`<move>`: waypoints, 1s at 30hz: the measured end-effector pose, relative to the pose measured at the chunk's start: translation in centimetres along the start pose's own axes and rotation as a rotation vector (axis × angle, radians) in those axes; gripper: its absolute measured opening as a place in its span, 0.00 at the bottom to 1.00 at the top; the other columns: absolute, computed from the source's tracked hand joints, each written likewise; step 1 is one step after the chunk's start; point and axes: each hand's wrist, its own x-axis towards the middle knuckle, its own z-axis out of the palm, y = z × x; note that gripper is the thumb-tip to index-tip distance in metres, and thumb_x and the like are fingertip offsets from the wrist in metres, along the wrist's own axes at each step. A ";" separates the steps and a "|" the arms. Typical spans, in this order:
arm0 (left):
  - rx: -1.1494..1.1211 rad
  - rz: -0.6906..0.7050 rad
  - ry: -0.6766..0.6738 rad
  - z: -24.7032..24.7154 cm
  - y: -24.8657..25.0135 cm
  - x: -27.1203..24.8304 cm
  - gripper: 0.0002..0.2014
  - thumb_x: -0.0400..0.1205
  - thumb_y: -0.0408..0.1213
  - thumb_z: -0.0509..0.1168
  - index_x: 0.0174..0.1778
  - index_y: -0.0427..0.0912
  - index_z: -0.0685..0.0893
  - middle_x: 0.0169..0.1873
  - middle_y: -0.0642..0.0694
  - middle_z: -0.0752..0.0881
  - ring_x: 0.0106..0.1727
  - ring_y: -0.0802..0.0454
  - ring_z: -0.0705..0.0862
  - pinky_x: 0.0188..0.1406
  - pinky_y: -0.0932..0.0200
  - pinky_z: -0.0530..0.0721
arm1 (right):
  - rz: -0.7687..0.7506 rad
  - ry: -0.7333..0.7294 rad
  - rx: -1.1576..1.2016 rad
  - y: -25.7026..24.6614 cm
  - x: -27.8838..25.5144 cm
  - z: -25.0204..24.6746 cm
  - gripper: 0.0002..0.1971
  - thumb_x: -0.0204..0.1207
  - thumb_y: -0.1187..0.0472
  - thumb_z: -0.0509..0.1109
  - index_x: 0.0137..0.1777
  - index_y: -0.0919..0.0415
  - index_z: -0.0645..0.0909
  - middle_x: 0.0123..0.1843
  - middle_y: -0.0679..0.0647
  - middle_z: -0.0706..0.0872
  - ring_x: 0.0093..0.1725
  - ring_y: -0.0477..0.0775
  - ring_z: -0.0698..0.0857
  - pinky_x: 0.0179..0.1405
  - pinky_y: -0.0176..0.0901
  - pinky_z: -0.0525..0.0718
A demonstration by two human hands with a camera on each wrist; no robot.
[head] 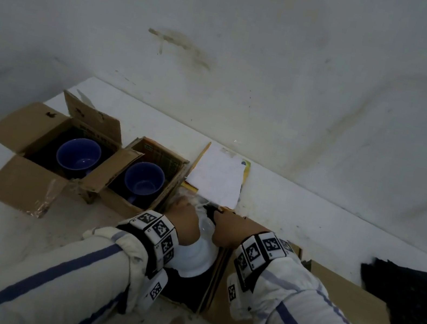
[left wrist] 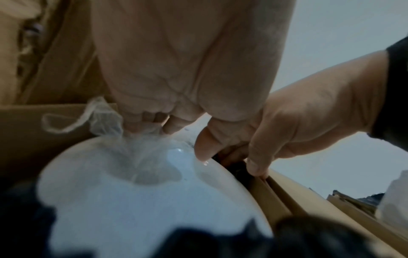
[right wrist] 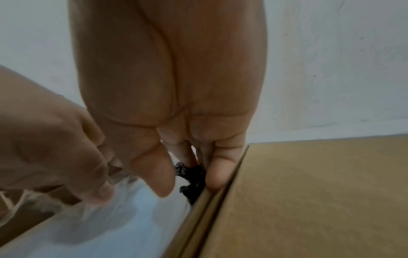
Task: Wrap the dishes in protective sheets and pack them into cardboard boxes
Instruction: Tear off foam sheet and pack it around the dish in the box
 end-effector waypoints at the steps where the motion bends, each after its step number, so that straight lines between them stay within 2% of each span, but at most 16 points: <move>1: -0.005 -0.007 -0.006 -0.2 0.1 -0.2 0.22 0.83 0.37 0.59 0.73 0.35 0.70 0.77 0.42 0.63 0.77 0.40 0.65 0.74 0.50 0.66 | -0.005 0.011 0.011 0.0 -0.4 0.0 0.18 0.84 0.65 0.56 0.72 0.70 0.70 0.72 0.64 0.75 0.70 0.61 0.76 0.62 0.46 0.74; 5: 0.005 -0.002 -0.070 -1.6 0.9 -1.0 0.20 0.85 0.38 0.54 0.72 0.35 0.72 0.75 0.37 0.67 0.75 0.39 0.66 0.74 0.51 0.65 | -0.038 0.062 0.178 1.2 -2.6 -0.9 0.22 0.82 0.65 0.60 0.75 0.67 0.69 0.74 0.64 0.73 0.71 0.61 0.74 0.65 0.44 0.73; 7: 0.037 0.039 -0.009 -2.6 2.3 -1.7 0.18 0.84 0.39 0.54 0.69 0.38 0.73 0.73 0.36 0.68 0.73 0.38 0.67 0.73 0.48 0.66 | -0.047 0.163 0.299 2.4 -4.1 -0.9 0.20 0.80 0.67 0.61 0.72 0.66 0.74 0.71 0.63 0.78 0.69 0.62 0.76 0.62 0.42 0.74; 9: 0.115 0.118 0.074 -3.1 4.7 -2.4 0.17 0.83 0.41 0.55 0.65 0.39 0.75 0.68 0.38 0.72 0.69 0.38 0.70 0.68 0.48 0.69 | -0.030 0.246 0.345 3.8 -5.6 -0.4 0.19 0.80 0.67 0.62 0.71 0.65 0.77 0.70 0.62 0.80 0.68 0.62 0.77 0.66 0.46 0.75; 11: 0.102 0.175 0.077 -3.1 7.9 -2.9 0.17 0.83 0.41 0.55 0.66 0.39 0.74 0.66 0.38 0.72 0.68 0.37 0.70 0.67 0.47 0.71 | 0.003 0.289 0.398 5.7 -7.1 0.4 0.20 0.79 0.67 0.62 0.71 0.62 0.77 0.72 0.60 0.79 0.70 0.59 0.76 0.69 0.45 0.72; 13: 0.054 0.221 0.042 -2.6 11.4 -3.1 0.19 0.82 0.40 0.55 0.69 0.40 0.73 0.67 0.37 0.71 0.68 0.36 0.70 0.67 0.44 0.73 | 0.055 0.346 0.452 8.2 -8.7 1.7 0.20 0.79 0.67 0.62 0.71 0.59 0.77 0.72 0.57 0.79 0.71 0.56 0.76 0.69 0.42 0.71; 17: 0.034 0.348 -0.014 0.2 18.7 -3.2 0.20 0.81 0.39 0.55 0.70 0.44 0.73 0.67 0.42 0.73 0.68 0.39 0.71 0.67 0.44 0.73 | 0.211 0.473 0.573 14.8 -12.9 5.0 0.18 0.79 0.66 0.61 0.67 0.58 0.81 0.69 0.53 0.82 0.69 0.53 0.78 0.66 0.39 0.72; 22: 0.036 0.462 -0.070 5.1 27.6 -4.0 0.23 0.81 0.39 0.57 0.75 0.46 0.71 0.71 0.40 0.72 0.71 0.38 0.71 0.69 0.46 0.73 | 0.455 0.629 0.739 23.9 -18.9 9.8 0.15 0.78 0.67 0.61 0.61 0.60 0.84 0.64 0.56 0.85 0.65 0.54 0.81 0.60 0.36 0.74; 24: 0.027 0.508 -0.082 6.6 30.5 -4.4 0.23 0.82 0.38 0.56 0.75 0.46 0.71 0.72 0.39 0.71 0.71 0.38 0.70 0.70 0.46 0.73 | 0.555 0.604 0.711 27.0 -20.8 12.0 0.14 0.78 0.65 0.61 0.60 0.60 0.83 0.63 0.57 0.84 0.63 0.57 0.81 0.61 0.40 0.76; 26: 0.032 0.549 -0.075 7.9 32.7 -4.7 0.21 0.82 0.38 0.55 0.73 0.46 0.74 0.70 0.38 0.73 0.69 0.37 0.73 0.68 0.45 0.75 | 0.625 0.516 0.629 29.1 -21.9 14.1 0.15 0.78 0.63 0.62 0.63 0.58 0.81 0.67 0.60 0.78 0.66 0.61 0.78 0.65 0.45 0.76; 28: 0.037 0.570 -0.067 9.1 34.2 -4.7 0.20 0.83 0.39 0.55 0.71 0.47 0.77 0.69 0.38 0.75 0.66 0.37 0.75 0.66 0.45 0.76 | 0.654 0.393 0.536 30.2 -22.2 16.1 0.18 0.78 0.56 0.65 0.67 0.58 0.75 0.69 0.60 0.70 0.69 0.64 0.72 0.68 0.51 0.74; 30: 0.052 0.565 -0.056 9.9 35.1 -4.8 0.20 0.82 0.39 0.56 0.70 0.48 0.78 0.68 0.39 0.75 0.65 0.38 0.75 0.66 0.47 0.76 | 0.642 0.319 0.464 30.3 -22.2 17.7 0.22 0.77 0.52 0.67 0.68 0.59 0.71 0.69 0.60 0.66 0.70 0.64 0.68 0.68 0.54 0.75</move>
